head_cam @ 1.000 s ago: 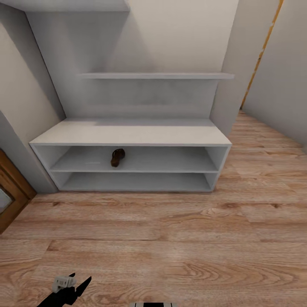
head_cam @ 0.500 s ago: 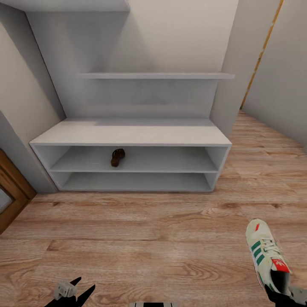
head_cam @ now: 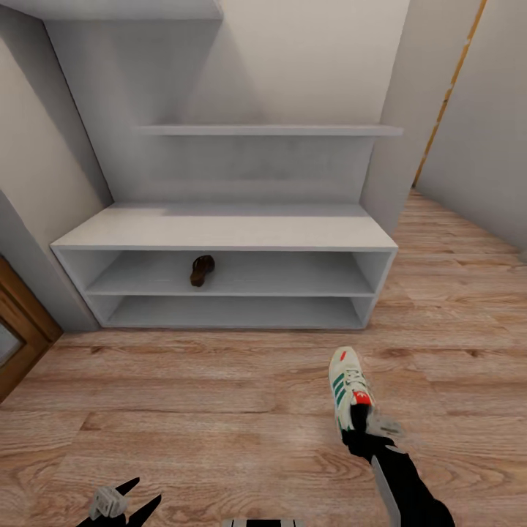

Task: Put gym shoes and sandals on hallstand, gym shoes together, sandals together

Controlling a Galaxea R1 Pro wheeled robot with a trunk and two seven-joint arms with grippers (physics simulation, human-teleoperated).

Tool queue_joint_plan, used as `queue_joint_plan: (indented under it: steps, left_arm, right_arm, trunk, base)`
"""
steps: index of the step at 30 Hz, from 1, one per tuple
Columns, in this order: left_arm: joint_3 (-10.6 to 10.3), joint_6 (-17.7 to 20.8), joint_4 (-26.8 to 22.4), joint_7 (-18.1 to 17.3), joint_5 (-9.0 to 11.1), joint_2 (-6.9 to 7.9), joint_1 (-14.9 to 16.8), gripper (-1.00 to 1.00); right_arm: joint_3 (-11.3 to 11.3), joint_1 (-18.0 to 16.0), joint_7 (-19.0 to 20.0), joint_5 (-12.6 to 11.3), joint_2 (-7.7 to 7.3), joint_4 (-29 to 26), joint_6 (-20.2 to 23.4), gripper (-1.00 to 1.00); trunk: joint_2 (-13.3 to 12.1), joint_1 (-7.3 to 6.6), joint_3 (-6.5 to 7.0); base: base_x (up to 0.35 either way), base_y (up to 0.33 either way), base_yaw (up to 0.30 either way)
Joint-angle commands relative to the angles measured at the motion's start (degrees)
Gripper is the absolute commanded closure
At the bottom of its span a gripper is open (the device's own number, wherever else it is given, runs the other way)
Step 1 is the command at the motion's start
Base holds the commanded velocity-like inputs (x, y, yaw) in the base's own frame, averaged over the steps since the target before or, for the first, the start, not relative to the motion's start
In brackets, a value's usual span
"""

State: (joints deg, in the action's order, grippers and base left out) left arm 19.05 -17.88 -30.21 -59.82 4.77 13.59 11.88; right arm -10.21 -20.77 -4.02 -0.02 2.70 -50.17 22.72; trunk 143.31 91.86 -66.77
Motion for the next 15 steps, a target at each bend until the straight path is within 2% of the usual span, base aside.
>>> queue_joint_plan:
  steps: [1,4,5,6,8,10,12,15]
  left_arm:
    - [0.1,-0.3,0.1,-0.3,0.1,0.02,0.0,-1.00]
    - [0.1,-0.4,0.1,-0.3,0.1,0.04,0.0,-1.00]
    - [0.2,-0.4,0.1,-0.3,0.1,0.07,0.0,-1.00]
    - [0.2,-0.4,0.1,-0.3,0.1,0.08,0.0,-1.00]
    - [0.2,-0.5,0.1,-0.3,0.1,0.15,0.0,-1.00]
    - [0.2,-0.5,0.1,-0.3,0.1,0.31,0.0,-1.00]
    - [0.3,-0.4,0.1,-0.1,0.1,0.45,0.0,-1.00]
    - [0.2,-0.5,0.1,-0.2,0.1,0.60,0.0,-1.00]
  right_arm:
    - [1.7,-2.0,-2.4,0.4,2.05,-0.1,2.0,1.00]
    - [3.6,-4.9,-6.1,0.4,4.83,0.0,4.6,1.00]
    - [4.4,-6.7,-8.5,0.3,6.40,0.0,6.2,1.00]
    - [4.7,-7.5,-9.7,0.3,7.07,0.0,7.0,1.00]
    - [5.2,-9.8,-12.8,0.2,7.30,-0.1,9.0,1.00]
    - [5.7,-13.5,-15.6,0.0,7.30,0.0,11.0,1.00]
    - [5.8,-16.4,-16.4,0.0,7.30,0.2,11.5,1.00]
    - [5.8,-18.5,-17.5,-0.1,7.30,1.3,11.7,1.00]
  trunk:
    - [0.0,-0.01,-0.05]
    - [0.0,-0.01,-0.05]
    - [0.0,-0.01,-0.05]
    - [0.0,-0.01,-0.05]
    - [0.0,-0.01,-0.05]
    - [0.0,-0.01,-0.05]
    - [0.0,-0.01,-0.05]
    - [0.0,-0.01,-0.05]
  base:
    - [0.000,0.000,0.000]
    - [0.000,0.000,0.000]
    - [0.000,0.000,0.000]
    - [0.000,0.000,0.000]
    - [0.000,0.000,0.000]
    - [0.000,0.000,0.000]
    - [0.000,0.000,0.000]
    - [0.000,0.000,0.000]
